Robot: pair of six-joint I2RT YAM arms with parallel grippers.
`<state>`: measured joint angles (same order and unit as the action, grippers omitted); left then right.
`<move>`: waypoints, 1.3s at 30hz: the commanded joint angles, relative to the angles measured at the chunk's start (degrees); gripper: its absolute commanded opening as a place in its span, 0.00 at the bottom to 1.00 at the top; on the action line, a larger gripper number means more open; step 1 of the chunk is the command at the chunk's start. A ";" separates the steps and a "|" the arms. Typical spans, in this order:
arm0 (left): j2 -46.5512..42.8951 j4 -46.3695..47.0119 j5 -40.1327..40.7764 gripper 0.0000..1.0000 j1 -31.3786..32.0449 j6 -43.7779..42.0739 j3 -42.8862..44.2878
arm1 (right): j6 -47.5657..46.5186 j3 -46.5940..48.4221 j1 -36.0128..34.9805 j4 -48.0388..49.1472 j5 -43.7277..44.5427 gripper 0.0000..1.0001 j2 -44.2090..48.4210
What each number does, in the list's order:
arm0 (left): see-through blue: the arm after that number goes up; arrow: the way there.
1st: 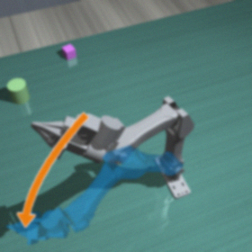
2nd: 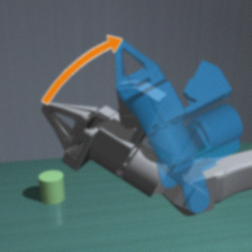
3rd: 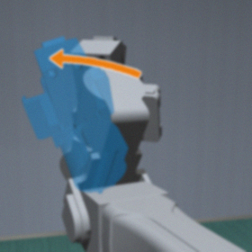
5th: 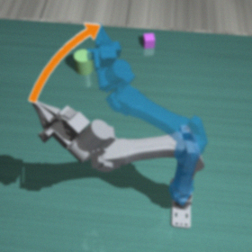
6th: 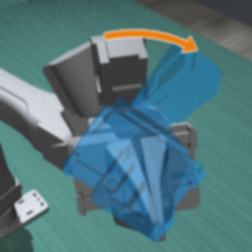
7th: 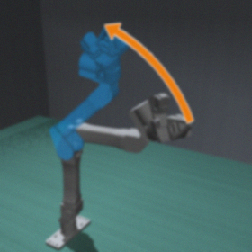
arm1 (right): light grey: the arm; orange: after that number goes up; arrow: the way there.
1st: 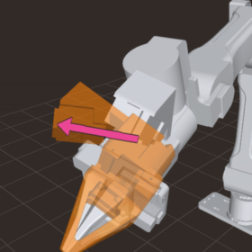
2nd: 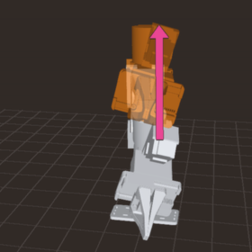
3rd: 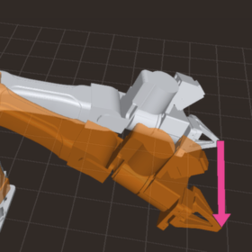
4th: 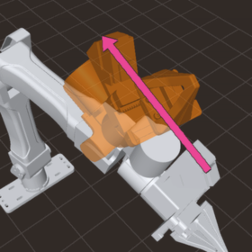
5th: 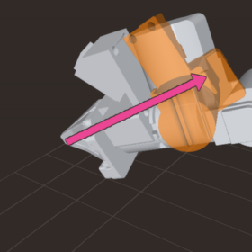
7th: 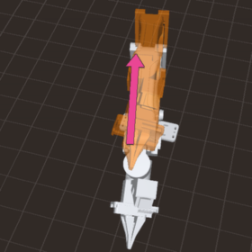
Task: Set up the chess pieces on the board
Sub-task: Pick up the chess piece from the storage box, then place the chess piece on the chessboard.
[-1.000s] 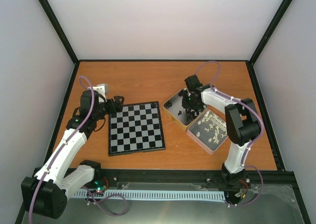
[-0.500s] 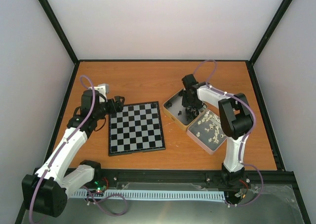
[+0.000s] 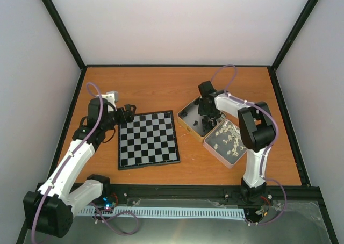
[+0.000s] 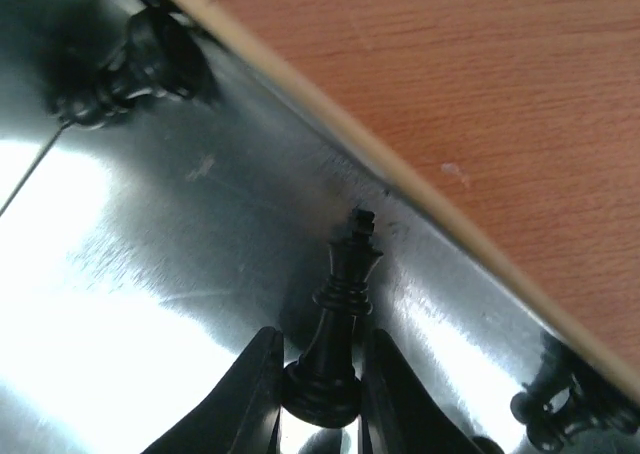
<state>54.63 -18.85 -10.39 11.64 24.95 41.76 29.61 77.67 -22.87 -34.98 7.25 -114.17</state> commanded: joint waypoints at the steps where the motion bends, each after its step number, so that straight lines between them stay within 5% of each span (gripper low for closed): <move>1: -1.21 2.74 -2.13 0.86 0.14 0.45 0.64 | -2.33 -3.43 0.23 4.69 -3.73 0.09 7.22; 7: -1.29 4.76 -10.41 0.87 0.14 1.95 1.34 | -9.62 -9.61 -0.82 15.32 -21.37 0.09 17.85; 11: -0.41 10.15 -23.20 0.87 0.14 4.69 1.76 | -14.15 -12.50 -4.02 23.56 -38.84 0.09 22.18; 16: 2.37 13.42 -38.61 0.89 0.14 7.04 3.70 | -19.05 -10.13 -9.51 24.51 -53.58 0.09 23.13; 20: 4.09 11.66 -43.43 0.90 0.14 9.36 5.87 | -23.60 -8.99 -12.86 23.99 -62.82 0.09 23.89; 25: 5.63 11.93 -48.60 0.86 0.14 13.60 6.17 | -28.92 -7.80 -14.73 20.36 -69.44 0.09 24.19; 39: 8.78 15.03 -56.63 0.50 0.16 18.83 2.57 | -36.71 -0.57 -16.74 10.09 -70.71 0.08 19.70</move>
<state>62.54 -6.52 -63.88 11.64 41.67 45.19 -3.44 74.54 -38.65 -21.26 -62.00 -92.66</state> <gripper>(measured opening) 0.524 0.166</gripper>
